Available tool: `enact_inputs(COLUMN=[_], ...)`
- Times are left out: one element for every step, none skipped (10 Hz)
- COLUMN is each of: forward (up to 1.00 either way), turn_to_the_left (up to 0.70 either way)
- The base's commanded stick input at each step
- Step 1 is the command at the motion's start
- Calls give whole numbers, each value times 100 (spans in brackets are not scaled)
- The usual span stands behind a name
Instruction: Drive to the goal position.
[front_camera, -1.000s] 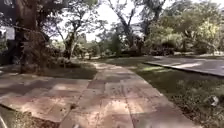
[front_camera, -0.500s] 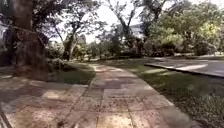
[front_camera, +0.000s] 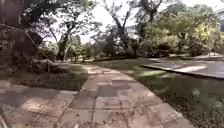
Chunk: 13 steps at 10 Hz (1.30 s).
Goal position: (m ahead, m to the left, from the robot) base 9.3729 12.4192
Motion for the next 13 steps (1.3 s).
enact_inputs(forward=[70, 70, 70, 70, 70, 70, 70, 70, 70, 70, 70, 70, 70], turn_to_the_left=[0, 0, 0, 0, 0, 0, 0, 0, 0, 0, 0, 0, 0])
